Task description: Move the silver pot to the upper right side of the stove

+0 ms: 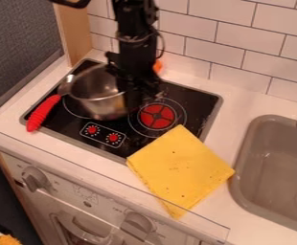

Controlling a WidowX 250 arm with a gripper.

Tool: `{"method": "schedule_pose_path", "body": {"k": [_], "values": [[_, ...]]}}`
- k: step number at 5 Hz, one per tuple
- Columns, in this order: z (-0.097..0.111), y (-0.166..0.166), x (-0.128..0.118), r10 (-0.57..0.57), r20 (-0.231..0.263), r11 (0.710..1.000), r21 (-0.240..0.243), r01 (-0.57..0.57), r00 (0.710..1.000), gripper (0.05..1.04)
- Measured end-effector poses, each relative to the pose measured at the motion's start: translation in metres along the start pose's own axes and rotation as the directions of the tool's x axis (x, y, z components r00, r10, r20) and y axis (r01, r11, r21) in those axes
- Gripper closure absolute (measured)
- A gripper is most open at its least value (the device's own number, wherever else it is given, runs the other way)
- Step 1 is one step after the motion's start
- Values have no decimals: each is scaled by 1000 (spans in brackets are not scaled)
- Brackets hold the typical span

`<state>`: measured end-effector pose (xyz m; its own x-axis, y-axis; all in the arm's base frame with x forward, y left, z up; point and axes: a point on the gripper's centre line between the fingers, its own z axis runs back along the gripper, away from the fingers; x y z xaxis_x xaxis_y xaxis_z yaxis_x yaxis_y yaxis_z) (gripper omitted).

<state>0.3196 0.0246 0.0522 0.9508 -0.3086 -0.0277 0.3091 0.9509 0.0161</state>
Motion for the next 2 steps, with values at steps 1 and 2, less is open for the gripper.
{"method": "schedule_pose_path", "body": {"k": [1, 2], "values": [[29, -28, 38, -96, 74, 995, 43, 93, 993, 995], [30, -70, 72, -186, 83, 982, 54, 182, 979, 995]]}}
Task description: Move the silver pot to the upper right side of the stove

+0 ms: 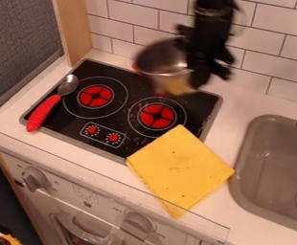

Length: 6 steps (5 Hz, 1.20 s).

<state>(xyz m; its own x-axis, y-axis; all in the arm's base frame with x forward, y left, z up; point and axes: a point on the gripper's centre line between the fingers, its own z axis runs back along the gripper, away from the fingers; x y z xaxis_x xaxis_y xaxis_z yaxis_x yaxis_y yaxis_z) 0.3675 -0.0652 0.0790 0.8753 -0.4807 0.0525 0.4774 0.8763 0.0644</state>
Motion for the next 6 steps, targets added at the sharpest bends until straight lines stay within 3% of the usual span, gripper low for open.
{"method": "schedule_pose_path", "body": {"k": [1, 2, 3, 4, 5, 6], "values": [[-22, -22, 19, -37, -47, 999, -13, 36, 998, 995], [-33, -20, 20, -25, -98, 1000, -9, 24, 995, 952], [-38, -24, 15, -24, -141, 1000, -4, 24, 990, 773], [-40, -28, 14, -42, -143, 999, -5, 42, 989, 478], [-23, -30, 14, -28, -112, 999, 17, 31, 993, 184], [11, -34, 14, 2, -57, 999, 51, 1, 998, 74]]}}
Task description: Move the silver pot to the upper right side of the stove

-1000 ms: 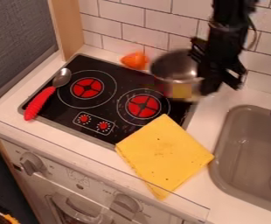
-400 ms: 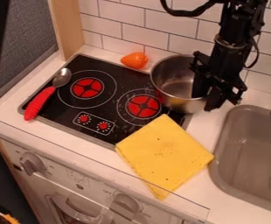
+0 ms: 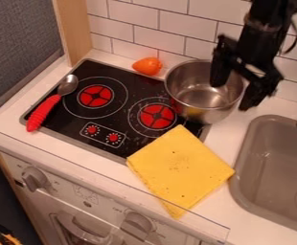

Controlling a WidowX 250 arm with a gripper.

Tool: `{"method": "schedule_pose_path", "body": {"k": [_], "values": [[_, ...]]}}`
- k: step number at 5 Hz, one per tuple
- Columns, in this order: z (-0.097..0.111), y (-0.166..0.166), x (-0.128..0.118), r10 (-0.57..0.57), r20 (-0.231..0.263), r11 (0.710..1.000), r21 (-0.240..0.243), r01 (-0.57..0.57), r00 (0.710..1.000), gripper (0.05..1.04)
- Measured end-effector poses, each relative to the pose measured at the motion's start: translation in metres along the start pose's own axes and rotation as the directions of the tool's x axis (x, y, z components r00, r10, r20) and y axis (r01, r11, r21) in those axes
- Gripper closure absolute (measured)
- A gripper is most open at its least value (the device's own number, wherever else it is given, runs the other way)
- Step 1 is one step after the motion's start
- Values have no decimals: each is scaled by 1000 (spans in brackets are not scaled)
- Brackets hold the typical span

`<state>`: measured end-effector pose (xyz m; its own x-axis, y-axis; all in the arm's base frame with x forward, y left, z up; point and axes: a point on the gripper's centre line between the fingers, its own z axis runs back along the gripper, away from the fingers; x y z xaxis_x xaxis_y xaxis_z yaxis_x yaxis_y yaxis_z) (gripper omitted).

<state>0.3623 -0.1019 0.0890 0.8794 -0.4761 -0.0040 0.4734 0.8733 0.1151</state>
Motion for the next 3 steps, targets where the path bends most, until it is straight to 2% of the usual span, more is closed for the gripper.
{"method": "schedule_pose_path", "body": {"k": [1, 2, 3], "values": [[17, -3, -10, 63, 25, 998, -6, -63, 998, 78], [17, -10, -23, 165, 6, 986, -38, -165, 986, 83], [20, -15, -36, 234, 32, 972, -46, -232, 972, 83]]}}
